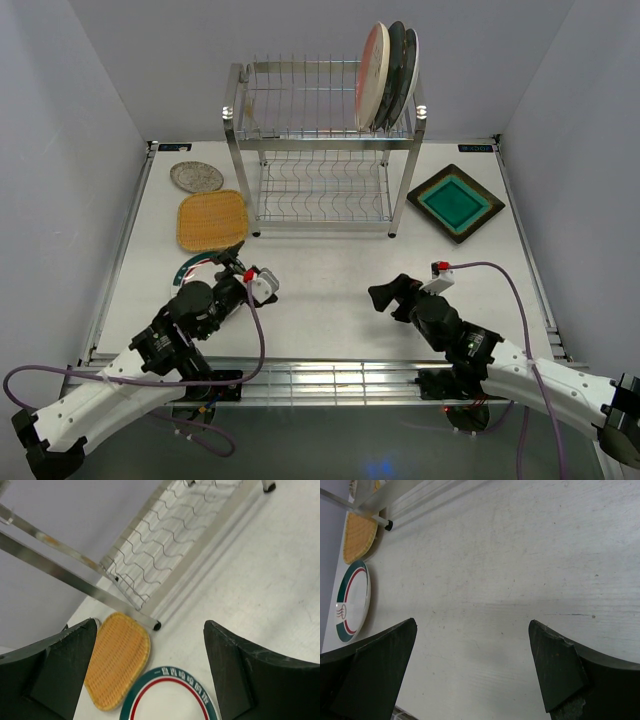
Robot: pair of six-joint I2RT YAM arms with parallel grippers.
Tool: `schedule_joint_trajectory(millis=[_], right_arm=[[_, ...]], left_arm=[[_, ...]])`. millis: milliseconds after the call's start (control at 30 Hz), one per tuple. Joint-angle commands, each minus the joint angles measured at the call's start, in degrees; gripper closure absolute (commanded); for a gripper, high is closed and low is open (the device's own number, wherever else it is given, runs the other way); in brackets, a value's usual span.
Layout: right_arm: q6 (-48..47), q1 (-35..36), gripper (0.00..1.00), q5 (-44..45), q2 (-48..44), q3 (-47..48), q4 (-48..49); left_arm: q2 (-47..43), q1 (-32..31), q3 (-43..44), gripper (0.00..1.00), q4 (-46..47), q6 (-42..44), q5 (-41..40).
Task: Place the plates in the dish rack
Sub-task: Pick up the plate at the center of the board.
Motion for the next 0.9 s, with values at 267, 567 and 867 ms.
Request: schedule_joint_trajectory(millis=[267, 567, 867], right_arm=[[-1.0, 0.2, 0.02, -2.3, 2.5, -1.9, 7.9], [0.0, 0.2, 0.02, -2.5, 1.9, -3.1, 8.5], [0.2, 0.2, 0.02, -3.0, 2.3, -3.3, 9.1]], left_arm=[[10.2, 0.2, -7.3, 0.02, -11.4, -3.9, -11.1], [13.4, 0.2, -11.5, 0.03, -12.1, -6.8, -14.4], [16.5, 0.1, -14.5, 0.12, -11.0, -10.3, -19.0]])
